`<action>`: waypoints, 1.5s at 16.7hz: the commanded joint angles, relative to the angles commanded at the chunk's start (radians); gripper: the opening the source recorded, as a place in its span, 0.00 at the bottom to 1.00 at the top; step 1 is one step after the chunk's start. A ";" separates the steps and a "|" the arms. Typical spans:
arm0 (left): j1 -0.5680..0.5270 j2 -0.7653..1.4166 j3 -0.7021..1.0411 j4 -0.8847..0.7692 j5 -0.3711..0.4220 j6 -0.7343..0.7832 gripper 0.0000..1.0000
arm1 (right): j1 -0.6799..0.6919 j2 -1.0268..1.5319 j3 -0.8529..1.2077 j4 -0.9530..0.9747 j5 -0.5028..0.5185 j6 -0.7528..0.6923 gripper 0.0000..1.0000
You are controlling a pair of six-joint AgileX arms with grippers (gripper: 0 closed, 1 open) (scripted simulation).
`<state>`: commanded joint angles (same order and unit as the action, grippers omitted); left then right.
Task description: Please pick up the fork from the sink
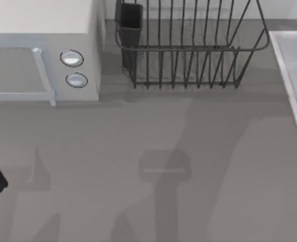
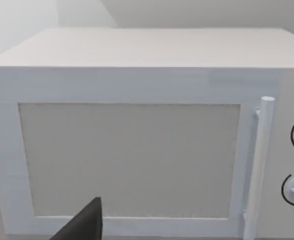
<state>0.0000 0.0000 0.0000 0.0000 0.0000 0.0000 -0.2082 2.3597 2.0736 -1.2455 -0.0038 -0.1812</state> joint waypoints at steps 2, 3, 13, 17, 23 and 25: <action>0.000 0.000 0.000 0.000 0.000 0.000 1.00 | 0.000 -0.012 0.015 -0.020 0.000 0.000 0.00; 0.000 0.000 0.000 0.000 0.000 0.000 1.00 | 0.000 -0.012 0.015 -0.020 0.000 0.000 0.00; 0.000 0.000 0.000 0.000 0.000 0.000 1.00 | 0.287 -0.102 -0.028 -0.094 0.001 0.284 0.00; 0.000 0.000 0.000 0.000 0.000 0.000 1.00 | 0.582 -0.202 -0.081 -0.155 0.003 0.574 0.00; 0.000 0.000 0.000 0.000 0.000 0.000 1.00 | 0.851 -0.321 -0.148 -0.213 0.005 0.841 0.00; 0.000 0.000 0.000 0.000 0.000 0.000 1.00 | 0.859 -0.327 -0.151 -0.214 0.005 0.849 0.00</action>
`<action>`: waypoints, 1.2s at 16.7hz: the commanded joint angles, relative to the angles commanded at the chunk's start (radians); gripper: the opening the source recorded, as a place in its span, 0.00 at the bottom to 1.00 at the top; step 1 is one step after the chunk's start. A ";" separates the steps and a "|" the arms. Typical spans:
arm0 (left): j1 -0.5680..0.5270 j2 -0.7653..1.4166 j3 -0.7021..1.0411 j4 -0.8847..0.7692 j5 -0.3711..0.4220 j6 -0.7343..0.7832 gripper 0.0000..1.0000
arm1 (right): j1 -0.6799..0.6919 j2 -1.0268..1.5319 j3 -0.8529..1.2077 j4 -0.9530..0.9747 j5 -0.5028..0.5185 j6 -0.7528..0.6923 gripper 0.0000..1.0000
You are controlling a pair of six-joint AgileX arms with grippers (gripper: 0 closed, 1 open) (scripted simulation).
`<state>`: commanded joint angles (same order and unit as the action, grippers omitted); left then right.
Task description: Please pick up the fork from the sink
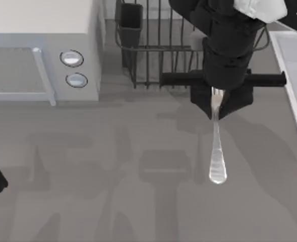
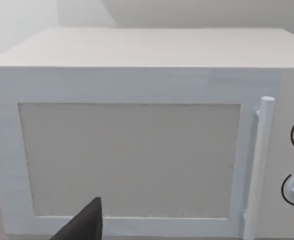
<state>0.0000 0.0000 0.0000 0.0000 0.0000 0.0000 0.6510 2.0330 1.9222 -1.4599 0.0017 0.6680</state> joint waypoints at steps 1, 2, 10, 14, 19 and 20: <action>0.000 0.000 0.000 0.000 0.000 0.000 1.00 | 0.000 0.000 0.000 0.000 0.000 0.000 0.00; 0.000 0.000 0.000 0.000 0.000 0.000 1.00 | 0.000 0.000 0.000 0.000 0.000 0.000 0.00; 0.000 0.000 0.000 0.000 0.000 0.000 1.00 | -0.013 0.019 -0.194 0.215 0.016 0.013 0.00; 0.000 0.000 0.000 0.000 0.000 0.000 1.00 | 0.001 0.034 -0.354 0.391 0.003 0.006 0.00; 0.000 0.000 0.000 0.000 0.000 0.000 1.00 | 0.004 0.037 -0.384 0.421 0.000 0.004 0.00; 0.000 0.000 0.000 0.000 0.000 0.000 1.00 | 0.004 0.037 -0.384 0.421 0.000 0.004 0.00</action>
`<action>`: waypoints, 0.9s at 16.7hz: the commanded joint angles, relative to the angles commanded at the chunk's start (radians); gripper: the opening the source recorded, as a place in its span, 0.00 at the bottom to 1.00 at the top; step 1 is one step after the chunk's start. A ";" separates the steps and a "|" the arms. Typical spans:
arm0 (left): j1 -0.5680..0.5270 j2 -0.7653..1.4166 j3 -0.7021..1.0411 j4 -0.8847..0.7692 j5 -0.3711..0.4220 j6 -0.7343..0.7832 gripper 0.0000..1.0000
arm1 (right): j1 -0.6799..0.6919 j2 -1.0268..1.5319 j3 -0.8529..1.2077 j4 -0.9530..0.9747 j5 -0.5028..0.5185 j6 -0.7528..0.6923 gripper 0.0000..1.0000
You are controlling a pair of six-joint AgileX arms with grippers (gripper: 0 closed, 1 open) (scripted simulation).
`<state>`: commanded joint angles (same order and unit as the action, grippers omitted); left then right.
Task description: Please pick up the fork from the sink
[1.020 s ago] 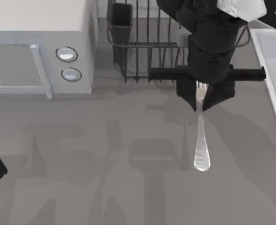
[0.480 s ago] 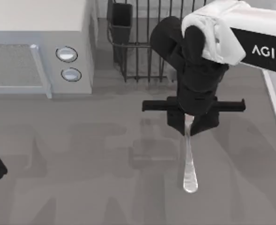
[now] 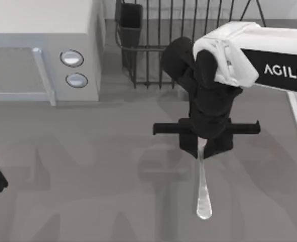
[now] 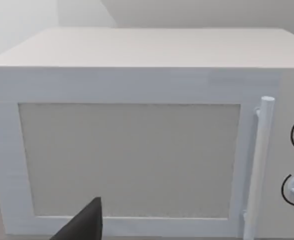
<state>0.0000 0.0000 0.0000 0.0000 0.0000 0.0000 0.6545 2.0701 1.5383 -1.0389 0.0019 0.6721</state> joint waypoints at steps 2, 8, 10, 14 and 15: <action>0.000 0.000 0.000 0.000 0.000 0.000 1.00 | 0.000 0.000 0.000 0.000 0.000 0.000 0.15; 0.000 0.000 0.000 0.000 0.000 0.000 1.00 | 0.000 0.000 0.000 0.000 0.000 0.000 0.60; 0.000 0.000 0.000 0.000 0.000 0.000 1.00 | 0.000 0.000 0.000 0.000 0.000 0.000 0.75; 0.000 0.000 0.000 0.000 0.000 0.000 1.00 | 0.000 0.000 0.000 0.000 0.000 0.000 1.00; 0.000 0.000 0.000 0.000 0.000 0.000 1.00 | 0.000 0.000 0.000 0.000 0.000 0.000 1.00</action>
